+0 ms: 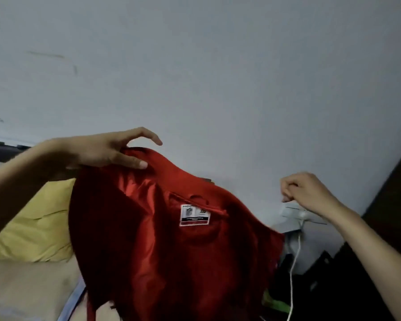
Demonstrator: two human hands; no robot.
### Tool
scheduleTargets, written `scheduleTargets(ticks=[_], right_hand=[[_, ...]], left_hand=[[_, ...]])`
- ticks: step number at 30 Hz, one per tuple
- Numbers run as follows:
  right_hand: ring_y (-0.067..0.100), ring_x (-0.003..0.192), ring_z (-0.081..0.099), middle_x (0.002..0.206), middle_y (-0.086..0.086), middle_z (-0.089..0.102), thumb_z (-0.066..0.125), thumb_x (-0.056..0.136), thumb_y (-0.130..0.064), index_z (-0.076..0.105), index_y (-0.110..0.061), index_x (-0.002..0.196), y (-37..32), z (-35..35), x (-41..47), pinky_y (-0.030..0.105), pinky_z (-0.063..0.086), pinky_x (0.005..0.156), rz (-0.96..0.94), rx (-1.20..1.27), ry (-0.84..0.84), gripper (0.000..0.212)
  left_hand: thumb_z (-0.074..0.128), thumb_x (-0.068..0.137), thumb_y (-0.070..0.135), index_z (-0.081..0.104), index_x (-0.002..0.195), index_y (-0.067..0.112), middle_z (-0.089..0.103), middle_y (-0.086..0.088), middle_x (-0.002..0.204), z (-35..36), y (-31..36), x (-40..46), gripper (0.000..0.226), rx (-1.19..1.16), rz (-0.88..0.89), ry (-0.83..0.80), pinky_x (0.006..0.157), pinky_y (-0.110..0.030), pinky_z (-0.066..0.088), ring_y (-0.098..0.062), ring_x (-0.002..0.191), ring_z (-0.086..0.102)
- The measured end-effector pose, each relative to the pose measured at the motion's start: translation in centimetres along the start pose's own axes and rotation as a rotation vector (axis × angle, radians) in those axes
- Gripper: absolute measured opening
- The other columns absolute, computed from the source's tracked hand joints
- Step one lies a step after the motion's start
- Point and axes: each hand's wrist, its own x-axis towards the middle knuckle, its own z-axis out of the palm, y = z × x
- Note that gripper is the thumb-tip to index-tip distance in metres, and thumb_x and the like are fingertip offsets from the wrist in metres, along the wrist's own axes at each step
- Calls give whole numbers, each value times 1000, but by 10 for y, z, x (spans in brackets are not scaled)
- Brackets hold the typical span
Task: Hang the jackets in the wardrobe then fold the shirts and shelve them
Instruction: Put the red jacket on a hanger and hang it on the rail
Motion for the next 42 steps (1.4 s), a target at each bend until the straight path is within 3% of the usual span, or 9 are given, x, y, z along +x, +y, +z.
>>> scheduleTargets(ticks=[5,9,13,17,21,28,32,37,42], right_hand=[[23,55,54,50,2,57,37,80,22,63,-19,48,8,-24,-48,39,56,64,193,83,141,57],[18,87,72,100,-3,74,60,87,3,67,-19,110,-43,63,-75,29,58,79,126,285,-162,33],[-2,128,52,139,-21,54,75,86,-23,38,-36,147,-66,123,-68,14,41,106,35,327,-229,73],[15,131,58,139,0,64,64,97,-33,58,-20,140,-49,139,-81,38,40,117,225,499,-291,45],[13,119,63,116,-7,69,64,96,-49,68,-29,116,-13,111,-109,27,45,109,316,679,-229,29],[17,105,69,106,0,75,77,74,-71,73,-15,106,56,-1,-127,32,47,103,392,754,126,64],[12,83,68,92,3,75,66,96,-40,79,-11,94,80,-66,-137,22,49,79,293,680,159,32],[16,81,64,93,11,77,61,96,-37,76,3,98,111,-127,-146,28,49,74,258,510,400,43],[16,77,61,84,12,73,61,101,-35,71,7,94,129,-184,-162,32,46,71,221,246,645,44]], left_hand=[[68,91,19,75,99,19,75,-3,97,6,22,37,11,92,197,-47,81,-20,54,-18,93,71],[71,91,19,77,98,20,77,1,93,57,62,65,9,156,309,-172,75,-16,52,-8,84,71],[77,87,22,76,99,22,77,-1,87,95,109,76,12,222,395,-364,72,-25,56,-15,77,71],[79,83,19,76,94,19,74,9,75,106,142,88,12,265,472,-372,63,-12,48,-1,66,67],[81,79,27,77,89,32,78,9,84,94,147,114,11,314,525,-343,74,-20,56,-10,80,75],[89,59,60,75,85,51,75,27,95,123,151,178,31,477,512,-381,91,-23,54,5,93,71],[87,63,59,75,103,51,73,30,104,149,176,214,42,482,515,-406,96,-19,52,9,101,68],[82,68,56,71,115,47,71,34,106,183,215,259,49,469,627,-404,94,-13,50,11,103,66],[71,76,55,79,91,36,76,20,83,231,257,311,25,412,812,-282,79,-21,56,1,82,72]])
